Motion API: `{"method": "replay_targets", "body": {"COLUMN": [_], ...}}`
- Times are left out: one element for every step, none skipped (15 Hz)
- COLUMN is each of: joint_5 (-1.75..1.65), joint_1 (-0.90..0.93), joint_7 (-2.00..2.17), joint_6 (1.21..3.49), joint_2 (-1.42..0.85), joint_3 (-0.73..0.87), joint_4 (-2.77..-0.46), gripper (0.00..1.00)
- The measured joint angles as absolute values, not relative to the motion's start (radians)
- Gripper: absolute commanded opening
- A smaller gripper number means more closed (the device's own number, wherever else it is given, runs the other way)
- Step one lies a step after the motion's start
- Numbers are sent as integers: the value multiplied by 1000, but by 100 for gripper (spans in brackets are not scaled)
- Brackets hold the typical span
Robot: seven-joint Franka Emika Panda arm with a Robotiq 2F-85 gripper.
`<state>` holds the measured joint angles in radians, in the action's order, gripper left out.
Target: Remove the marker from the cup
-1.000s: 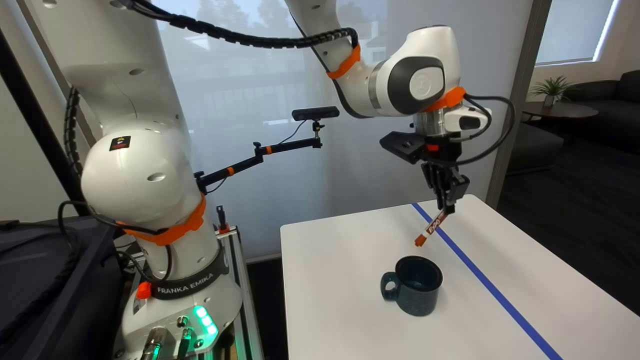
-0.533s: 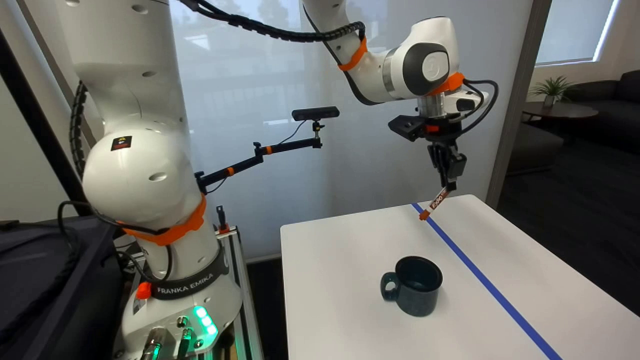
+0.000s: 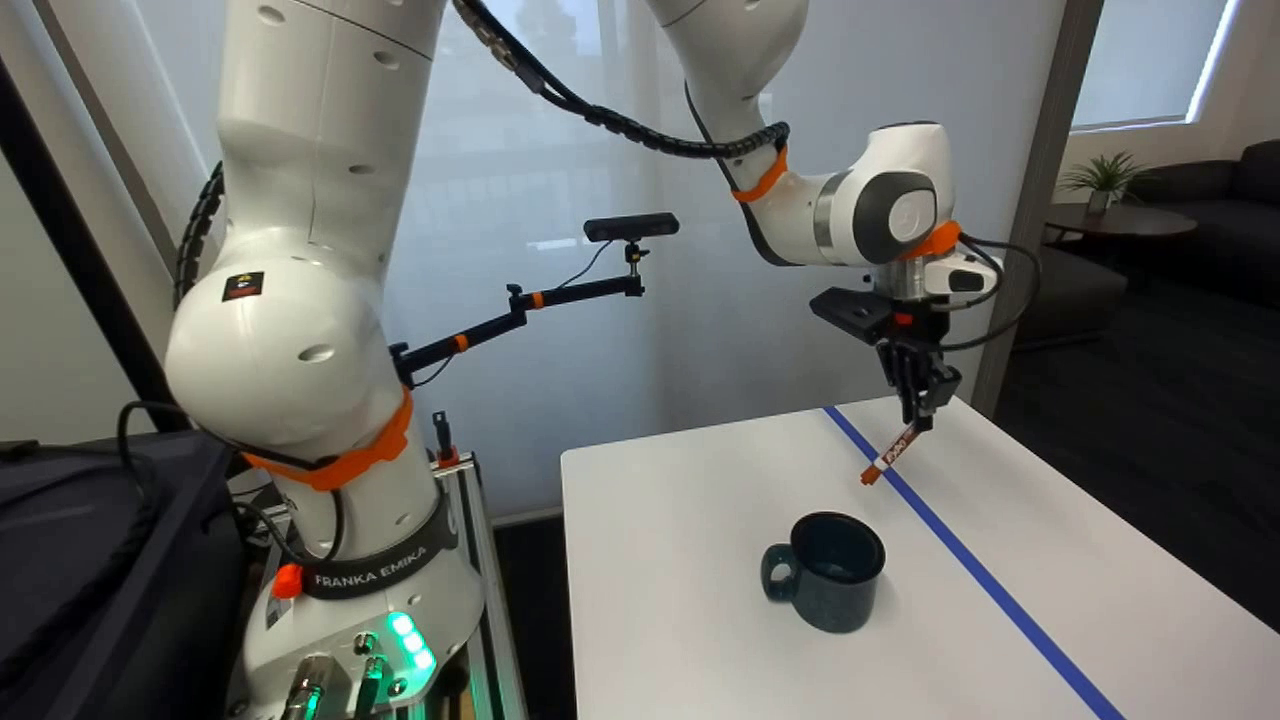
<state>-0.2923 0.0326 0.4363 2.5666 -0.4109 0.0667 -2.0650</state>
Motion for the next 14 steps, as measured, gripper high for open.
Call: {"method": "replay_targets", "body": {"joint_5": [-269, -242, -213, -186, -158, -133, -110, -88, -71, -58, -48, -46, -46, -46], "joint_1": [25, 16, 6, -5, -18, -34, -51, -69, -84, -98, -108, -114, -118, -118], "joint_7": [402, 365, 326, 287, 246, 202, 158, 117, 84, 57, 36, 25, 18, 17], "joint_6": [2578, 2591, 2601, 2609, 2611, 2611, 2611, 2611, 2611, 2609, 2606, 2604, 2602, 2600], "joint_2": [-442, -473, -504, -531, -556, -580, -602, -623, -642, -659, -675, -689, -701, -711], "joint_3": [68, 68, 68, 66, 62, 55, 45, 35, 26, 20, 17, 17, 18, 20], "joint_4": [-2047, -2031, -2015, -2000, -1985, -1969, -1954, -1940, -1927, -1914, -1901, -1889, -1879, -1870], "gripper": [5, 5, 5, 5, 5, 5, 5, 5, 5, 5, 5, 5, 5, 5]}}
